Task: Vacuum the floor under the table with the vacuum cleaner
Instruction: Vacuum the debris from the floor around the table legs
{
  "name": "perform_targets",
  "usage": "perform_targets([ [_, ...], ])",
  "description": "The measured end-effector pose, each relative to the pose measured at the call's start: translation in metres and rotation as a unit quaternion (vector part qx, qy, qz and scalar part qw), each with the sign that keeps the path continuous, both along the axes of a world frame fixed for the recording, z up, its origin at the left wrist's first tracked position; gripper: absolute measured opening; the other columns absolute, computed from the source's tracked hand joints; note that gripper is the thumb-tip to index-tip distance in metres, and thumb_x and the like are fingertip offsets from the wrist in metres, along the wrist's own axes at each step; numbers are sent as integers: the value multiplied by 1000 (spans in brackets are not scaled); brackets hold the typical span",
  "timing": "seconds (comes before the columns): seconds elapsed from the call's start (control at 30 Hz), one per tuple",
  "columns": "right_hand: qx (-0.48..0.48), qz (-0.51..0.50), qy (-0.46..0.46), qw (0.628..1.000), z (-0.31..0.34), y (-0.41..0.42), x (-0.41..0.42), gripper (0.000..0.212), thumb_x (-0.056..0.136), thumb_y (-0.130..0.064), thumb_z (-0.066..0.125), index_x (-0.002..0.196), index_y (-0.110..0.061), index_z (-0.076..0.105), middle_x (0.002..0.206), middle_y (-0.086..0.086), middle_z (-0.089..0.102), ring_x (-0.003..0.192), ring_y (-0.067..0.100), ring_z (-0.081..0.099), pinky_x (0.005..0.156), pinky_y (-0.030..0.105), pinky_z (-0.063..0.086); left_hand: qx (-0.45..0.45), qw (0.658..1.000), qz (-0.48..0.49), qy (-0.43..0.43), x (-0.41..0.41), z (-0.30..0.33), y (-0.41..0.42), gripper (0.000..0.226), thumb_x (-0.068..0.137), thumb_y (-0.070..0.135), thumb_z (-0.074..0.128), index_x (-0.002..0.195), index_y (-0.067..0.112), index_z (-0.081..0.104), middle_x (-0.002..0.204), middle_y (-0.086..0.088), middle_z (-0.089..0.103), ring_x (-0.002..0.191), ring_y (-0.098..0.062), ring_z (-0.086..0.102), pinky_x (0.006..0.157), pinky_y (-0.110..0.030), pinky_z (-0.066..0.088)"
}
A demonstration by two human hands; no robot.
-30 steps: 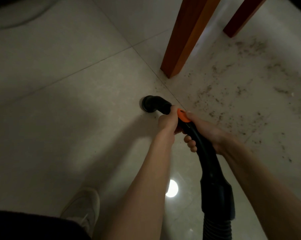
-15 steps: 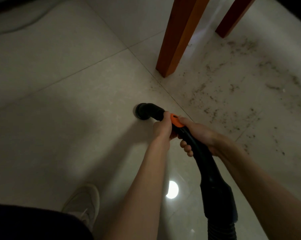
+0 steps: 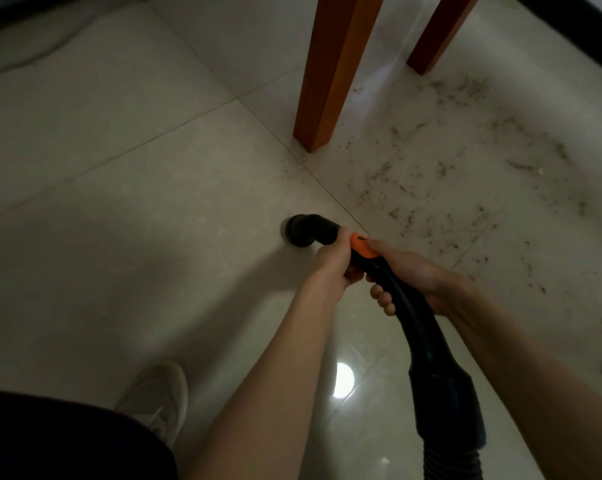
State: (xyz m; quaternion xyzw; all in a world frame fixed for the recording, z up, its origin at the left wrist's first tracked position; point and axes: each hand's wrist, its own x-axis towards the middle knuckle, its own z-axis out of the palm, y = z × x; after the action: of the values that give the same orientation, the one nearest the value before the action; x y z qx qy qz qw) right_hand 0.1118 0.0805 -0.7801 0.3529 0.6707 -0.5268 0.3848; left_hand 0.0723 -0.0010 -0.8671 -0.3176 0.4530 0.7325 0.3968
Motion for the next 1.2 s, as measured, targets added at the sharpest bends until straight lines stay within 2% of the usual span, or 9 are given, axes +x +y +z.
perform_targets([
  [0.17, -14, -2, -9, 1000, -4, -3, 9, 53, 97, -56, 34, 83, -7, 46, 51, 5, 49, 38, 13, 45, 37, 21, 42, -16, 1000, 9, 1, 9, -4, -6, 28, 94, 34, 49, 91, 8, 57, 89, -12, 62, 83, -25, 61, 77, -34, 53],
  [0.33, -14, -38, 34, 999, -7, -13, 5, 53, 99, -54, 34, 90, -3, 49, 50, 6, 50, 36, 14, 48, 36, 22, 44, -12, 1000, -2, 14, -4, 6, -8, 28, 95, 34, 48, 81, 10, 54, 76, -7, 58, 69, -19, 58, 61, -31, 51],
  [0.47, -15, -31, 31, 999, -10, -18, 2, 57, 98, -55, 34, 97, -1, 51, 51, 7, 50, 37, 14, 48, 36, 22, 44, -22, 1000, 6, 18, -4, 6, -12, 29, 96, 34, 47, 78, 10, 52, 71, -6, 56, 64, -18, 56, 56, -29, 48],
  [0.57, -28, -6, 2, 1000, -9, -13, 7, 56, 97, -56, 34, 88, -3, 50, 51, 5, 50, 38, 14, 48, 37, 22, 44, -29, 1000, 11, 4, 7, 3, -16, 27, 96, 33, 47, 89, 8, 55, 77, -8, 59, 66, -18, 59, 56, -28, 50],
  [0.73, -20, -23, -3, 1000, -9, -5, 11, 55, 97, -57, 35, 83, -6, 49, 50, 4, 50, 37, 13, 47, 37, 21, 43, -20, 1000, -3, -6, 9, 6, -10, 27, 96, 33, 48, 88, 9, 56, 84, -10, 62, 75, -22, 61, 72, -33, 53],
  [0.87, -13, -78, 52, 995, -16, -11, 13, 58, 97, -55, 37, 98, 1, 53, 49, 8, 52, 37, 16, 50, 38, 23, 45, -11, 999, -51, 9, -3, 12, -1, 32, 97, 38, 45, 92, 8, 55, 85, -9, 59, 71, -20, 57, 60, -29, 50],
  [1.0, -31, -117, 96, 988, -23, -14, 8, 62, 95, -57, 40, 103, 3, 55, 52, 10, 56, 42, 17, 55, 42, 25, 48, -22, 996, -81, 19, -20, 20, 2, 36, 97, 43, 41, 97, 9, 55, 93, -8, 59, 78, -19, 58, 59, -28, 49],
  [1.1, -81, -144, 103, 981, -25, -18, 4, 58, 94, -59, 42, 91, -1, 54, 55, 10, 55, 43, 18, 54, 42, 25, 48, -28, 996, -79, 16, -33, 24, -4, 37, 98, 43, 38, 96, 9, 52, 81, -8, 57, 67, -18, 56, 54, -26, 48],
  [1.2, -140, -168, 83, 972, -28, -28, 9, 57, 94, -60, 39, 81, -5, 49, 56, 8, 53, 44, 18, 52, 43, 24, 48, -56, 996, -70, 26, -46, 19, -12, 37, 100, 40, 35, 94, 8, 51, 77, -8, 54, 65, -17, 54, 59, -28, 49],
])
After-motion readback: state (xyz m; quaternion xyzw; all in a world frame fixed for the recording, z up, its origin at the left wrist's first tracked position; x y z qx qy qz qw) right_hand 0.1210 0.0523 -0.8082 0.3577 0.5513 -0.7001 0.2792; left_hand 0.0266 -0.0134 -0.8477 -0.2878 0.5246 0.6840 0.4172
